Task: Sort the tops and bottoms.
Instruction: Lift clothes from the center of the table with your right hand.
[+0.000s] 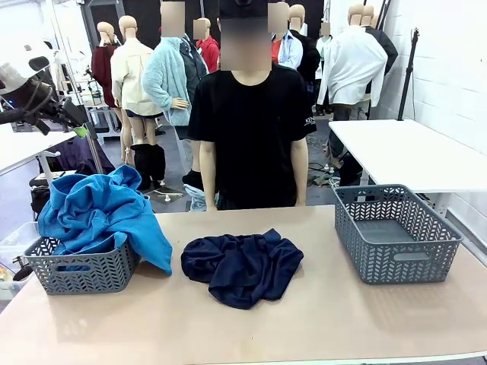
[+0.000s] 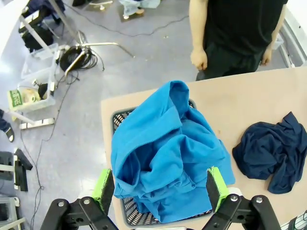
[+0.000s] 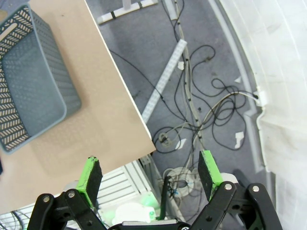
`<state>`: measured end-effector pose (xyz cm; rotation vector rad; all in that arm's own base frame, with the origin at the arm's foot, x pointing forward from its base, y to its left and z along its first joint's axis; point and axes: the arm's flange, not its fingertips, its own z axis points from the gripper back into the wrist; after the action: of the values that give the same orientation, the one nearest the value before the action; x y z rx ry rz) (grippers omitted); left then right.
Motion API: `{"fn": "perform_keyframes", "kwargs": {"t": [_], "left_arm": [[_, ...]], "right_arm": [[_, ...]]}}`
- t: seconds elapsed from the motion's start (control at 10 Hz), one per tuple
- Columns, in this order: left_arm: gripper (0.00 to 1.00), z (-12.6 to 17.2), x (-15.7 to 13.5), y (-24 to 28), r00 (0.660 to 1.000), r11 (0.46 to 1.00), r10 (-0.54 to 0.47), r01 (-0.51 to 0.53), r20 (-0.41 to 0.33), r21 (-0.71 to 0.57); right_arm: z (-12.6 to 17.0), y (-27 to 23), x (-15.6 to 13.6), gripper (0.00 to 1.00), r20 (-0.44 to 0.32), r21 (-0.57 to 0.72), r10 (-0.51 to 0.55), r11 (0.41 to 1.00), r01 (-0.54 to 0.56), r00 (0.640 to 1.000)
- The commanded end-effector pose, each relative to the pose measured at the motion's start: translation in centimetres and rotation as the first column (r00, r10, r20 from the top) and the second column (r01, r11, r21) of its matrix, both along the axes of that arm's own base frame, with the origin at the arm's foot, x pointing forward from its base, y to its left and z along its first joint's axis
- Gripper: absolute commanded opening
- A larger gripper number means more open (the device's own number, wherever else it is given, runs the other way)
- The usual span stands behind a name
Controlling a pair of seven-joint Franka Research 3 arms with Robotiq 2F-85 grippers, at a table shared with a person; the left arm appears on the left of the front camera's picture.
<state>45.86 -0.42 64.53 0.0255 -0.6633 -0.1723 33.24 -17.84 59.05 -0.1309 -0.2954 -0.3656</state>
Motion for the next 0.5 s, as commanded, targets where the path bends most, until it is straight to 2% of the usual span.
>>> {"fn": "perform_keyframes", "kwargs": {"t": [0.0,0.1,0.2,0.3,0.4], "left_arm": [[1.00,1.6,0.1,0.9,0.996,0.999,0.042,-0.043,0.078,0.013],[1.00,3.3,-0.3,3.0,0.990,0.996,0.088,-0.088,0.106,0.001],[1.00,4.8,-1.0,5.9,0.975,0.986,0.164,-0.162,0.149,-0.022],[1.00,6.0,-2.1,9.5,0.958,0.970,0.238,-0.227,0.160,-0.086],[1.00,6.5,-2.8,12.7,0.934,0.945,0.313,-0.289,0.171,-0.154]], "right_arm": [[0.0,0.0,0.0,1.00,0.000,0.000,0.000,1.000,0.000,1.000],[3.5,3.0,-0.1,1.00,0.060,-0.097,0.149,0.985,-0.143,0.987],[6.7,6.5,0.3,1.00,0.083,-0.201,0.255,0.951,-0.234,0.963],[10.2,10.6,0.4,1.00,0.088,-0.272,0.390,0.895,-0.354,0.917],[12.8,14.5,0.4,1.00,0.074,-0.303,0.532,0.818,-0.489,0.843]]}}
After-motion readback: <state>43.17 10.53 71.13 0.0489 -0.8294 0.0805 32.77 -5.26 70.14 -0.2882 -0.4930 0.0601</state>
